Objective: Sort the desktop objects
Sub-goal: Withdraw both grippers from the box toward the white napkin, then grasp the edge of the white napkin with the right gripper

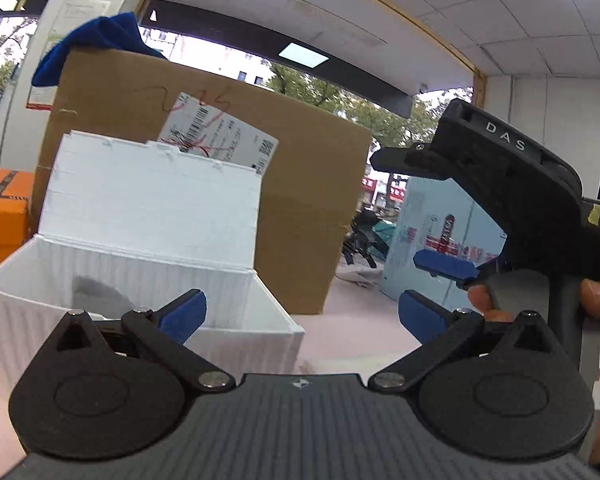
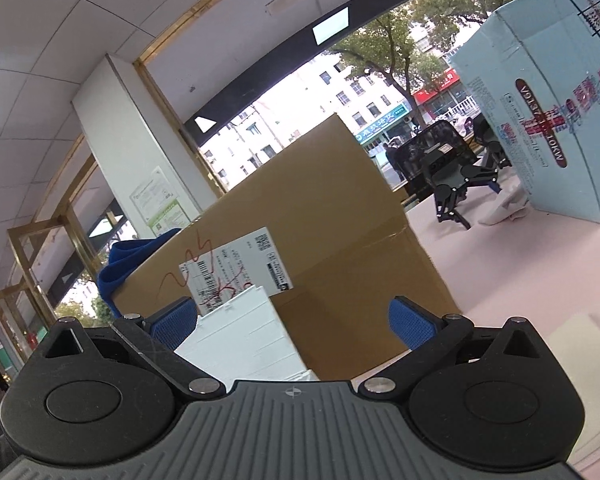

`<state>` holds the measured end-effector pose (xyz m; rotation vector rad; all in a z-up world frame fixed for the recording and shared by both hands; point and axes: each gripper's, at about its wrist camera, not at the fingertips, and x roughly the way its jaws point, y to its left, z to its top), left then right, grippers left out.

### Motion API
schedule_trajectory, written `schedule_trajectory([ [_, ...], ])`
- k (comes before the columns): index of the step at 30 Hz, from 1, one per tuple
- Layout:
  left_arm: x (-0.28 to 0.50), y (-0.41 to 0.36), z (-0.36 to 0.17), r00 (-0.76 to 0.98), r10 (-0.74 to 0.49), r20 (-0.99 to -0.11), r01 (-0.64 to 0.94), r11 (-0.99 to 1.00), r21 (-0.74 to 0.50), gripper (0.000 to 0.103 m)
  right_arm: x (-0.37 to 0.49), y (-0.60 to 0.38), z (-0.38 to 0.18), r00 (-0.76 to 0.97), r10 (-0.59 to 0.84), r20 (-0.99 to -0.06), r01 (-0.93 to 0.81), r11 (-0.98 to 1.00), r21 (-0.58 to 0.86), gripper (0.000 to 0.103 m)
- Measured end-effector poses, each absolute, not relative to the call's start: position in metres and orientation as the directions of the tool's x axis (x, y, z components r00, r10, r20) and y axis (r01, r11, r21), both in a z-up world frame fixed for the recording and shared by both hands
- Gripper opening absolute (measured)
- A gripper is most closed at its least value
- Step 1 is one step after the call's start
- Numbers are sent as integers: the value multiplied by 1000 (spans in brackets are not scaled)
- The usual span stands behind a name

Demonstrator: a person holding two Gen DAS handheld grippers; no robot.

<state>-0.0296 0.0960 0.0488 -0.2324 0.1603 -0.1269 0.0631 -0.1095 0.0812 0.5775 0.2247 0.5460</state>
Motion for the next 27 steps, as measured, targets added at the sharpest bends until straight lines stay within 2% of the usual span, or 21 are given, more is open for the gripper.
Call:
schedule_trajectory([
  [5,-18,87,35,945,-225,-238,174,960,-218,103,51,-145,57,882,463,-85,-394,826,403,103],
  [11,-15,82,28,934,-236,-267,189,963,-190,103,55,-179,35,889,435,-141,-384,878,284,103],
  [15,-13,77,25,928,-241,-284,202,966,-159,103,76,-203,19,893,373,-252,-328,923,201,103],
  [18,-14,75,23,922,-250,-296,212,965,-156,103,96,-225,12,896,306,-322,-239,943,232,103],
  [20,-13,75,22,918,-249,-308,207,965,-162,103,109,-242,7,876,297,-381,-179,932,315,103],
  [24,-9,77,20,911,-242,-334,193,966,-173,103,129,-258,-9,778,422,-465,-146,841,520,101],
  [27,-8,75,19,909,-239,-343,191,967,-167,103,127,-248,-9,772,396,-498,-166,881,442,100],
])
